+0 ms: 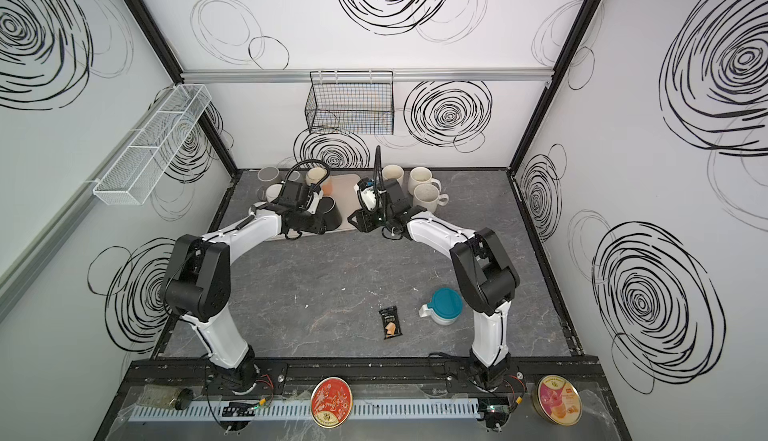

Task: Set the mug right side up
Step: 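Lift the black mug with the left gripper while right gripper approaches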

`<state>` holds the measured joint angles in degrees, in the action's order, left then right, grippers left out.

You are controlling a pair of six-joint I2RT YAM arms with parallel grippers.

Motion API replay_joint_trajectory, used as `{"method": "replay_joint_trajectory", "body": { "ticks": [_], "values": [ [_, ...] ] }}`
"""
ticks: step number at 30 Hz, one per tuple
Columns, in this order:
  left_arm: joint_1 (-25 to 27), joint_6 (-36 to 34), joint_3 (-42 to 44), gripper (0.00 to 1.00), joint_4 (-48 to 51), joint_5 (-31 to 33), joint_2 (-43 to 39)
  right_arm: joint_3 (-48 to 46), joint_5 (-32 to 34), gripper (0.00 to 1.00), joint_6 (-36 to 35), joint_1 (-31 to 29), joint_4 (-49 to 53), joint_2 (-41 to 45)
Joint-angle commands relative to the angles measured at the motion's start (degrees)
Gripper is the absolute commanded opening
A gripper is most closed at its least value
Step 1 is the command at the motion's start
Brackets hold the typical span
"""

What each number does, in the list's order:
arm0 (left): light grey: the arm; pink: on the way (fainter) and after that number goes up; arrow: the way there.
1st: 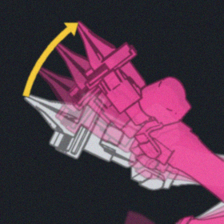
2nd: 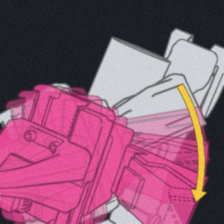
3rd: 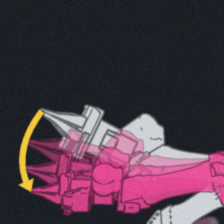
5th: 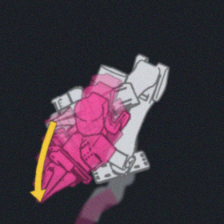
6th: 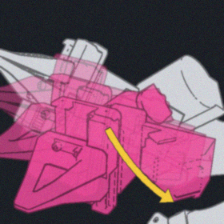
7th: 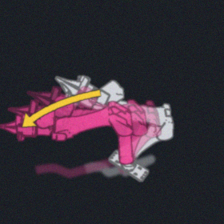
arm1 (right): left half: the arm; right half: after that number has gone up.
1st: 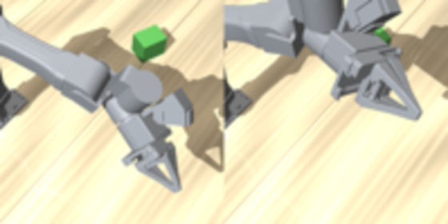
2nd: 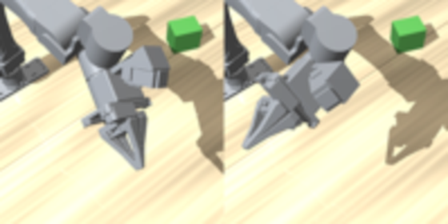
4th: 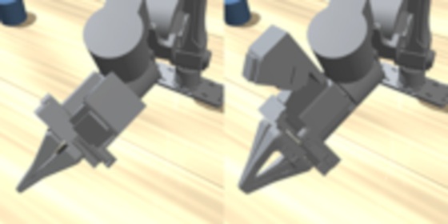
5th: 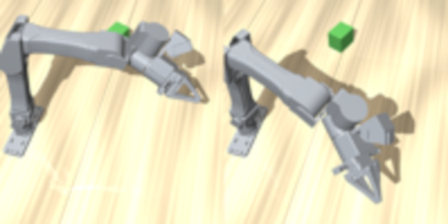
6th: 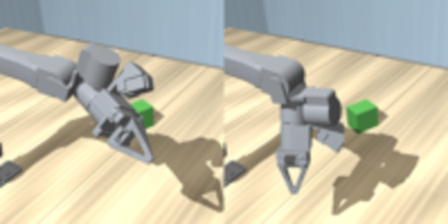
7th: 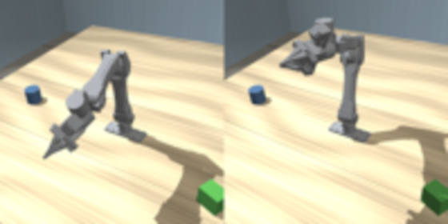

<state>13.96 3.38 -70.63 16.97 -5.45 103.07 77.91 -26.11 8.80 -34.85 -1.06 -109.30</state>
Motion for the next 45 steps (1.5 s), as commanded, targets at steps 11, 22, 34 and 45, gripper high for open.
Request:
{"method": "replay_joint_trajectory", "body": {
  "ticks": [11, 22, 34, 45],
  "values": [
    [-3.47, 15.27, 11.91, 0.0, -28.26, -9.87, -10.71, -0.48, -4.52, 0.46, 9.27, 1.03, -6.81, 0.61],
    [-1.11, 4.27, 1.56, 0.0, -6.95, 7.6, -3.52, 5.53, -4.81, 0.44, 15.49, 0.3, -1.27, -5.22],
    [-1.22, 1.47, -5.4, 0.21, 0.16, 10.9, 3.93, 19.62, -1.26, 0.43, 14.11, -1.21, 11.18, -15.92],
    [-1.65, 3.74, -5.04, 0.44, -3.41, 12.05, 5.96, 20.21, 0.31, 0.42, 12.2, -1.28, 11.97, -15.82]
  ]
}}
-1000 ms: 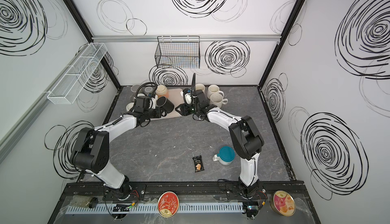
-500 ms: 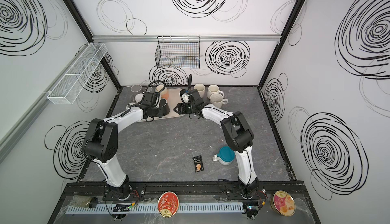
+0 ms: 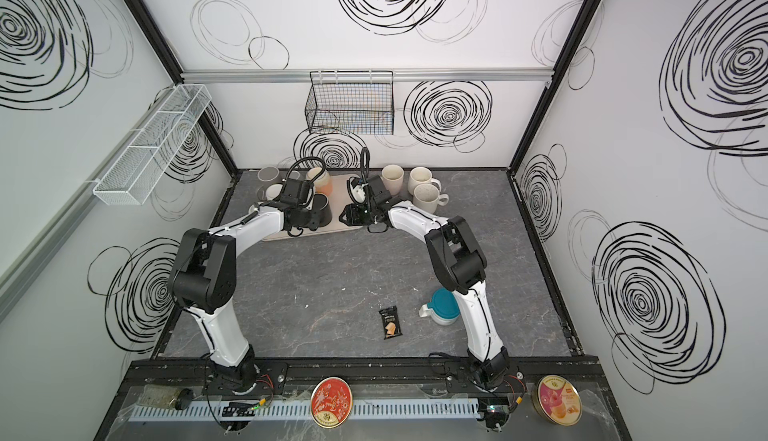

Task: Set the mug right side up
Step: 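Lift the black mug with the left gripper while right gripper approaches, then raise and rotate the black mug toward the right gripper while right gripper reaches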

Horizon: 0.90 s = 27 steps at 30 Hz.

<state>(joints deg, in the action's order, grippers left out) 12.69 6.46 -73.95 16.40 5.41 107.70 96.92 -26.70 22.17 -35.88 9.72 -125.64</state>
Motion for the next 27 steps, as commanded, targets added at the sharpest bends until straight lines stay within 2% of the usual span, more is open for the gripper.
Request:
{"method": "replay_joint_trajectory", "body": {
  "ticks": [1, 7, 10, 16, 18, 23, 27],
  "values": [
    [-0.3, 0.62, -1.86, 0.44, -3.04, 1.11, 1.58, 1.08, 0.78, 0.42, -1.17, -0.25, 1.19, 0.6],
    [-0.89, 0.38, -4.14, 0.45, -1.74, 1.26, 4.09, 0.19, 0.2, 0.42, -0.51, -0.33, 0.89, 1.1],
    [-1.22, 0.41, -4.17, 0.41, -2.28, 0.64, 4.31, -0.09, -0.55, 0.43, -1.12, -0.36, 1.02, 1.57],
    [-0.93, -0.42, -4.56, 0.09, -1.18, -0.1, 4.02, -2.51, -0.54, 0.43, -0.66, 0.08, -1.2, 3.58],
    [-0.74, -0.43, -3.31, 0.01, -2.54, -0.76, 2.44, -3.72, -0.56, 0.42, -0.37, 0.19, -2.57, 4.83],
    [-0.47, 0.74, -0.29, 0.0, -7.58, -3.94, -2.84, -6.93, 0.74, 0.42, -0.4, 0.52, -6.14, 8.67],
    [-0.43, 4.37, 4.89, 0.0, -15.91, -8.43, -9.31, -9.8, 2.02, 0.42, -0.3, 1.03, -8.25, 12.53]
  ]
}}
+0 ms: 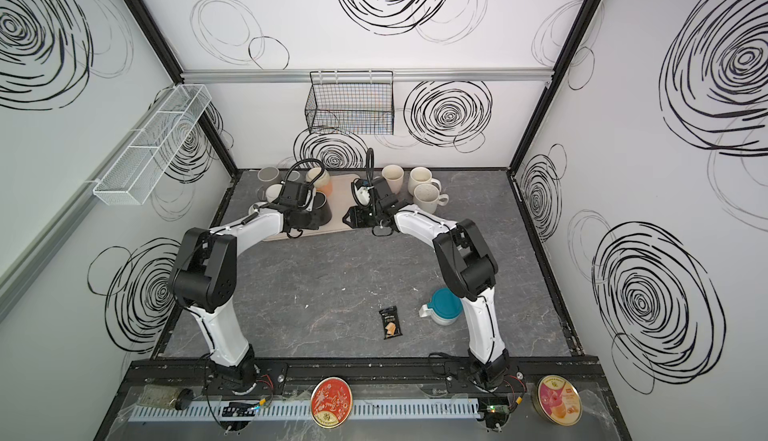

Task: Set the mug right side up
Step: 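Raise and rotate the black mug toward the right gripper while right gripper reaches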

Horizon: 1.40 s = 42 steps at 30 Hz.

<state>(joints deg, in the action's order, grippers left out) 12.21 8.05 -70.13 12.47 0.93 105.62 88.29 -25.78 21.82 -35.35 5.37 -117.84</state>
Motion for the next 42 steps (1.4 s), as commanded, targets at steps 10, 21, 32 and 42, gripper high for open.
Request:
{"method": "replay_joint_trajectory", "body": {
  "ticks": [10, 21, 32, 42],
  "values": [
    [-3.04, 10.57, 15.53, 0.0, -27.09, -14.51, -24.74, -10.27, 1.21, 0.43, 2.96, 2.79, -13.19, 15.83],
    [-5.97, 27.41, 27.72, 0.0, -58.84, -30.67, -34.29, -11.96, -7.08, 0.42, 7.76, 2.07, -24.98, 19.58],
    [-3.58, 47.07, 28.39, 0.0, -88.29, -34.61, -29.09, -12.37, -14.84, 0.45, 13.71, 0.72, -35.74, 19.19],
    [-0.48, 49.68, 27.47, 0.0, -92.25, -34.16, -25.58, -10.25, -18.35, 0.46, 14.61, 0.15, -38.65, 18.72]
  ]
}}
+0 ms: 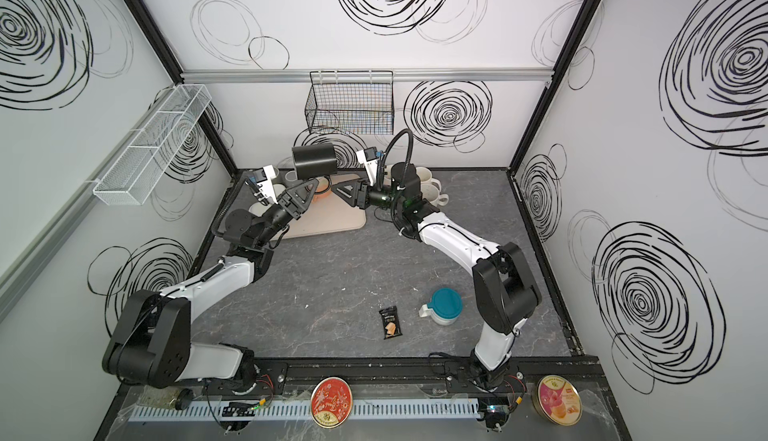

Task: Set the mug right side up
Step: 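Raise and rotate the black mug toward the right gripper while right gripper reaches, then grasp the black mug's handle with the right gripper and release the left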

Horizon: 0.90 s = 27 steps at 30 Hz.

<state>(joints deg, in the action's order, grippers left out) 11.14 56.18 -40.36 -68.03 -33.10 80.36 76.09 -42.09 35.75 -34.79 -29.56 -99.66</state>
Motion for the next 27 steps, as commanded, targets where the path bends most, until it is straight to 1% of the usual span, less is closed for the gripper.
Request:
{"method": "replay_joint_trajectory", "body": {
  "ticks": [1, 8, 14, 15, 16, 18, 21, 22, 27],
  "values": [
    [0.84, 1.86, -2.43, 0.0, -12.22, -0.35, 0.04, 2.05, -1.99, 0.46, 0.73, -0.42, -3.62, 0.52],
    [2.55, 6.82, -4.09, 0.0, -18.77, -1.51, 2.93, 3.86, -3.15, 0.45, 3.5, -0.23, -5.76, -1.19],
    [3.63, 7.29, -4.63, 0.0, -19.05, -2.8, 3.6, 5.99, -5.26, 0.39, 6.93, -0.45, -9.3, -2.84],
    [3.74, 7.37, -4.71, 0.0, -19.07, -3.11, 3.71, 5.78, -5.45, 0.37, 7.52, -0.46, -10.32, -3.0],
    [3.83, 7.49, -4.73, 0.0, -19.07, -3.41, 3.75, 5.68, -5.67, 0.32, 8.05, -0.46, -11.14, -3.08],
    [3.96, 7.56, -4.65, 0.0, -18.99, -3.8, 3.75, 5.35, -6.23, 0.16, 9.04, -0.52, -12.69, -3.18],
    [3.94, 7.47, -4.22, 0.0, -18.46, -4.11, 3.43, 4.86, -6.45, 0.02, 9.57, -0.55, -14.06, -2.95],
    [3.94, 7.4, -4.2, 0.0, -18.22, -4.28, 3.33, 4.79, -6.44, 0.0, 9.45, -0.56, -14.17, -2.78],
    [3.9, 7.36, -3.87, 0.0, -17.07, -5.39, 3.01, 4.76, -6.94, 0.0, 8.47, -0.55, -14.34, -2.22]
  ]
}}
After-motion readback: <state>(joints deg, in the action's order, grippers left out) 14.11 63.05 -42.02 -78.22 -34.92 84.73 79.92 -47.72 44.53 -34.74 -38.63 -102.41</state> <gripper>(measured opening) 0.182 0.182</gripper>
